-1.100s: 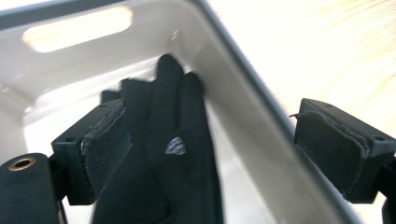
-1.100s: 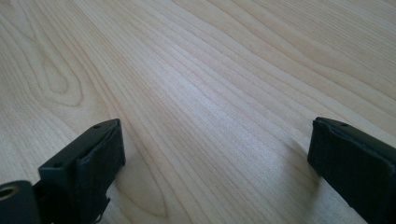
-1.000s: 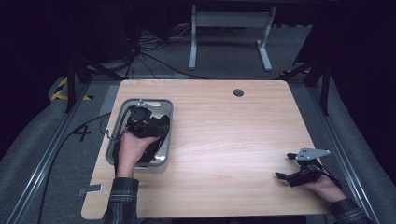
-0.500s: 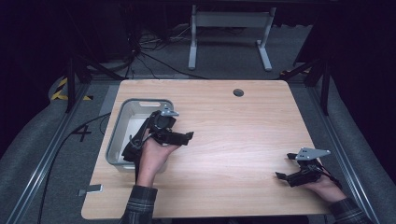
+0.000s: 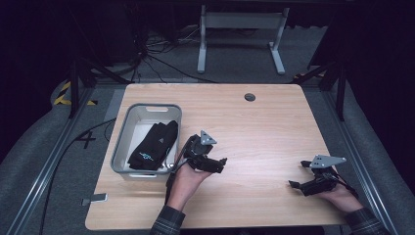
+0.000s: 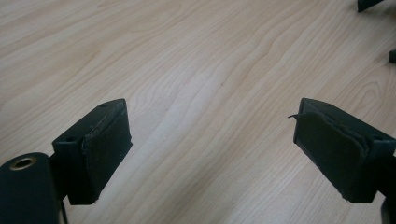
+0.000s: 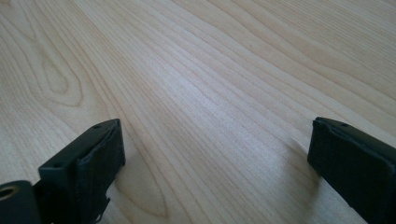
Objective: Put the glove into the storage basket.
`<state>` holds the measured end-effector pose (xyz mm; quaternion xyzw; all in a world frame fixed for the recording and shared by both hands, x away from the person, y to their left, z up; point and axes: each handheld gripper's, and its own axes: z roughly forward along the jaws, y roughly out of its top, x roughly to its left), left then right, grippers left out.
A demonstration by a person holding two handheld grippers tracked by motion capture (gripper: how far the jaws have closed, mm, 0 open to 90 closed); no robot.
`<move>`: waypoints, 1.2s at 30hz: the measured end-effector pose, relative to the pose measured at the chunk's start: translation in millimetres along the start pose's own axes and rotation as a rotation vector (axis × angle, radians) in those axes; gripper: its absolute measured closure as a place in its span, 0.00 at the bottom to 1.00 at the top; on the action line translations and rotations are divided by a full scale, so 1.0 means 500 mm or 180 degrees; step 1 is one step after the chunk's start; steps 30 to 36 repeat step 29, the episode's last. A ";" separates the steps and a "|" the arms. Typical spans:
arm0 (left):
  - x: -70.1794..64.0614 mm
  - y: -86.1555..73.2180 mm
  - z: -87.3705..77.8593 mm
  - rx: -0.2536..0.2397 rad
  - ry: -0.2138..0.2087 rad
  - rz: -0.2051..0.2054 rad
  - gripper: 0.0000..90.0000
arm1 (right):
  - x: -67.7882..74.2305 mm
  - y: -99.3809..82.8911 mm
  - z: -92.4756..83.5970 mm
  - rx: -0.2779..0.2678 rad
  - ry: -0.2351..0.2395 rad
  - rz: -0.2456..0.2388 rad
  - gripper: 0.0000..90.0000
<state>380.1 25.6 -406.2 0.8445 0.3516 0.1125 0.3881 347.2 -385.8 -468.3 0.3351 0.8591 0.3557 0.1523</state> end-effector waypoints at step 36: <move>-0.089 -0.070 0.122 0.0367 -0.0126 0.0448 0.09 | 0.000 -0.001 -0.001 0.0000 0.0001 -0.0001 0.05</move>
